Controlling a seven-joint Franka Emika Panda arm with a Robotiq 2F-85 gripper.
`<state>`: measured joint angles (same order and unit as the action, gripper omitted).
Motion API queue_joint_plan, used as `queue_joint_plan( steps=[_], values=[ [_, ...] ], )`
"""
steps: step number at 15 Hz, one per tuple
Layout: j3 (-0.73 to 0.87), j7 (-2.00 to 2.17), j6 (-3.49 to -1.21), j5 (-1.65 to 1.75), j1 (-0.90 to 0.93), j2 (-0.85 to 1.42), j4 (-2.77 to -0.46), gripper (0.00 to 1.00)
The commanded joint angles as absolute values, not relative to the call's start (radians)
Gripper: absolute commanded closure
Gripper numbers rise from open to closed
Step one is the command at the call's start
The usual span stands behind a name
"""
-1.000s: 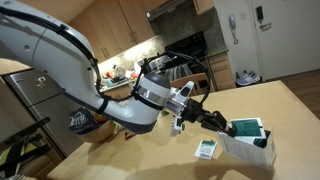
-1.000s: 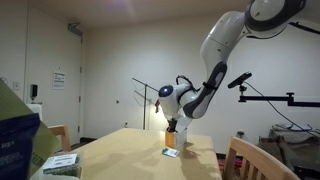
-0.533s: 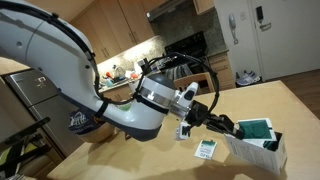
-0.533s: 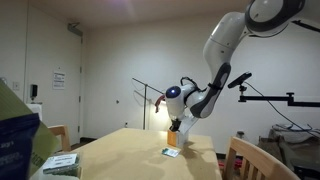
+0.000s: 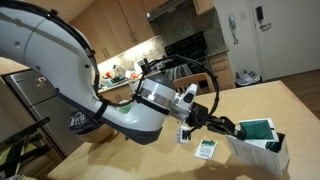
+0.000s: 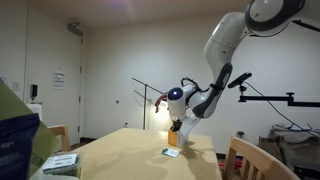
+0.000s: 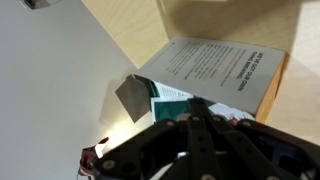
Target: Pick the object on the table and put it in the box
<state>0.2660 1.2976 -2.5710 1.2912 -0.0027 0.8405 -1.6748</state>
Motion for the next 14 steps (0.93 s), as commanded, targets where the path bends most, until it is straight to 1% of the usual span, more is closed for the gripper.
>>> queue_joint_plan(
  steps=[1,14],
  values=[
    [0.241,1.299,-2.558,1.306,-0.022,0.837,-1.673,0.99],
    [0.252,1.323,-2.565,1.324,-0.021,0.813,-1.696,1.00]
  ],
)
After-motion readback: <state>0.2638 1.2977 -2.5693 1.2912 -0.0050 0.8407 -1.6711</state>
